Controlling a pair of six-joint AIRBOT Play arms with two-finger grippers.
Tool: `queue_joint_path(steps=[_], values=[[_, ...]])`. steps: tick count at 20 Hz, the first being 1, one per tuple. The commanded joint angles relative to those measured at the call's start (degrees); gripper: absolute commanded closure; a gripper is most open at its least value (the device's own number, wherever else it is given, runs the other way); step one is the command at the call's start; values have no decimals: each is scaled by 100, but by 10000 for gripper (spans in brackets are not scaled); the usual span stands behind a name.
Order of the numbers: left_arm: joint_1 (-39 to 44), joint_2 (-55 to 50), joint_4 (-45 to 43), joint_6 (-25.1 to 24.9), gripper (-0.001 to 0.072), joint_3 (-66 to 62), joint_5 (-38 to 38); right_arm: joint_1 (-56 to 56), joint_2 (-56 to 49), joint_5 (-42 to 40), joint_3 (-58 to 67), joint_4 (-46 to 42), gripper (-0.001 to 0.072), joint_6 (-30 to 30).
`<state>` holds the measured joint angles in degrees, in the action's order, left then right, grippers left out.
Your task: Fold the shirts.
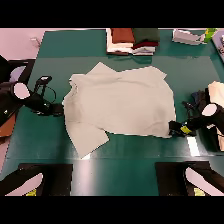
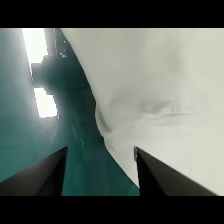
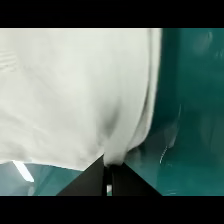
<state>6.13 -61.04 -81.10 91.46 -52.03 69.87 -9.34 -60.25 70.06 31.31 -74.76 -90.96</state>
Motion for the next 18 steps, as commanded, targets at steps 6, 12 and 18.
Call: queue_joint_path(steps=[6, 12, 18], values=[[2, -9, 796, -385, 197, 1182, -1108, 415, 396, -286, -22, -133, 694, -44], [2, -15, 911, -568, 199, 1641, -1764, 415, 632, -280, -20, -125, 694, -118], [2, -17, 922, -647, 684, 1617, -1668, 415, 632, -240, 116, -131, 695, -157]])
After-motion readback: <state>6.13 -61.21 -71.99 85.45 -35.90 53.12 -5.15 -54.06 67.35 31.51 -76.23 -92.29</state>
